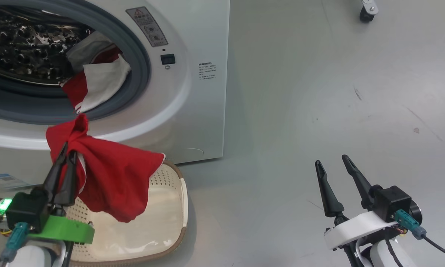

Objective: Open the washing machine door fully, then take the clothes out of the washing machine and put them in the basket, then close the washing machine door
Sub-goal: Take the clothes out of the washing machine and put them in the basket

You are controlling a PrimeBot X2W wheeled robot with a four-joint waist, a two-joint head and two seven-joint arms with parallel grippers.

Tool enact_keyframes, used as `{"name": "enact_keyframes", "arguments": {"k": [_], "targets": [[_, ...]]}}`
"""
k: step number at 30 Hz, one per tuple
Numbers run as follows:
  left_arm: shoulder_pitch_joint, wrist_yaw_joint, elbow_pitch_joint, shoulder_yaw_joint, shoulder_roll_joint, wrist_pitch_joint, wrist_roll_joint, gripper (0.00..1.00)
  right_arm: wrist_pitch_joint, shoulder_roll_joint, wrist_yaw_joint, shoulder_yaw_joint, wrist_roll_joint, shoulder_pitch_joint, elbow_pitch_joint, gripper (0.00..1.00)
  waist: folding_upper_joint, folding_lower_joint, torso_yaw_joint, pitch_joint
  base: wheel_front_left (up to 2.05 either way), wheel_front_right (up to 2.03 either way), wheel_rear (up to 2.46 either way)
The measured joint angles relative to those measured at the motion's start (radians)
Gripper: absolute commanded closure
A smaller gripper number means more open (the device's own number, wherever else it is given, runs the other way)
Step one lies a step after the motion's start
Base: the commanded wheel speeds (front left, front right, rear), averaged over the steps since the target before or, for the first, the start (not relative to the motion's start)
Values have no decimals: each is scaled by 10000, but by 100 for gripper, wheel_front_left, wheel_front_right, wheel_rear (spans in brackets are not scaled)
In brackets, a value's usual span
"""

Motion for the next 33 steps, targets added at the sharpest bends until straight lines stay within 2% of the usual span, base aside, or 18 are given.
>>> {"name": "enact_keyframes", "arguments": {"k": [17,27,33], "targets": [[139,-12,2752,-713,487,495,61,100,0,75,2,205,-104,-292,-180,0,0,0,-456,1079,0,0,0],[-745,-12,4192,-1129,495,794,2,100,0,123,0,244,-169,-560,-240,0,0,0,-914,1726,0,0,0],[-1163,-13,5041,-899,474,895,-387,100,0,150,-4,240,-194,-706,-286,0,0,0,-1157,2034,0,0,0]]}}
